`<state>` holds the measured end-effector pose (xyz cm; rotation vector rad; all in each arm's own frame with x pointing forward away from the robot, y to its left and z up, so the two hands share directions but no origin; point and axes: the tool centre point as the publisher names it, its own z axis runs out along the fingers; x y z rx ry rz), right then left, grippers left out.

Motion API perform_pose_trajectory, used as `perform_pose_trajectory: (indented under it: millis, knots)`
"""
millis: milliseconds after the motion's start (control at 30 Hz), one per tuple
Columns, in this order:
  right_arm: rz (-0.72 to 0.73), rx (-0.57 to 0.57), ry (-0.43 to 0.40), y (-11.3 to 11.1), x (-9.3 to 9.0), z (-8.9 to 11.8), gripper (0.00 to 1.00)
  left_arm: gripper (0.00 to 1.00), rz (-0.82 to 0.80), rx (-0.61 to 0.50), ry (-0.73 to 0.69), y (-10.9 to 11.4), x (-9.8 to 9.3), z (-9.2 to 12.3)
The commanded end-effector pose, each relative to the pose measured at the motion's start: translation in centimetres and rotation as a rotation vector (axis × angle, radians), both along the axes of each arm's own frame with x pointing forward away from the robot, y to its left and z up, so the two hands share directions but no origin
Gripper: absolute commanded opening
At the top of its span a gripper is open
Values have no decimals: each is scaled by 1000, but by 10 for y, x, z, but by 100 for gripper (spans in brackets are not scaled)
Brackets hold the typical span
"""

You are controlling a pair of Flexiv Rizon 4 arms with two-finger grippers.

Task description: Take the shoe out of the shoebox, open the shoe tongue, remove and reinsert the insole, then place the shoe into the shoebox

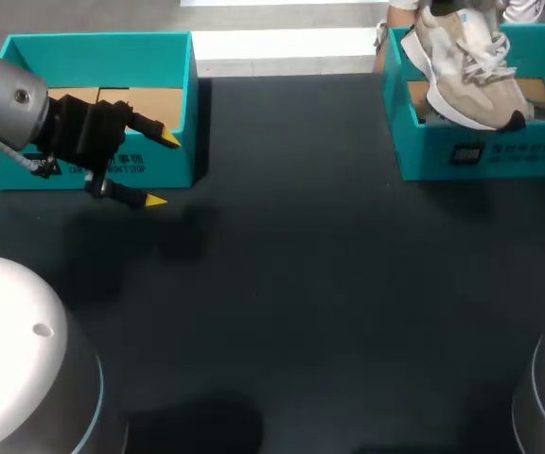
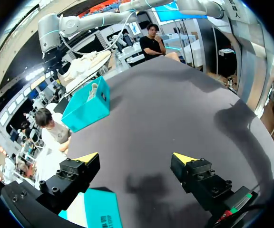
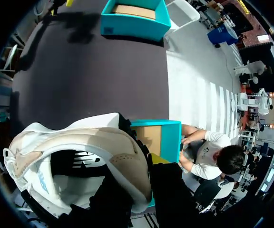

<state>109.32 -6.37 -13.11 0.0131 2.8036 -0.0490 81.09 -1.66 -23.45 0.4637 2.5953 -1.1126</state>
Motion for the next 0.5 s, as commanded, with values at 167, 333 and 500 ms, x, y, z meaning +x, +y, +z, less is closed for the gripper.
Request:
perform_pose_trajectory:
  millis: [167,333,500]
  knots:
    - [4,2,4,0,2,0,0,100,1,4,1,0,0,0]
    - [4,2,4,0,2,0,0,100,1,4,1,0,0,0]
    - [-41,3,-11,-16,9,-5,0,100,1,4,1,0,0,0]
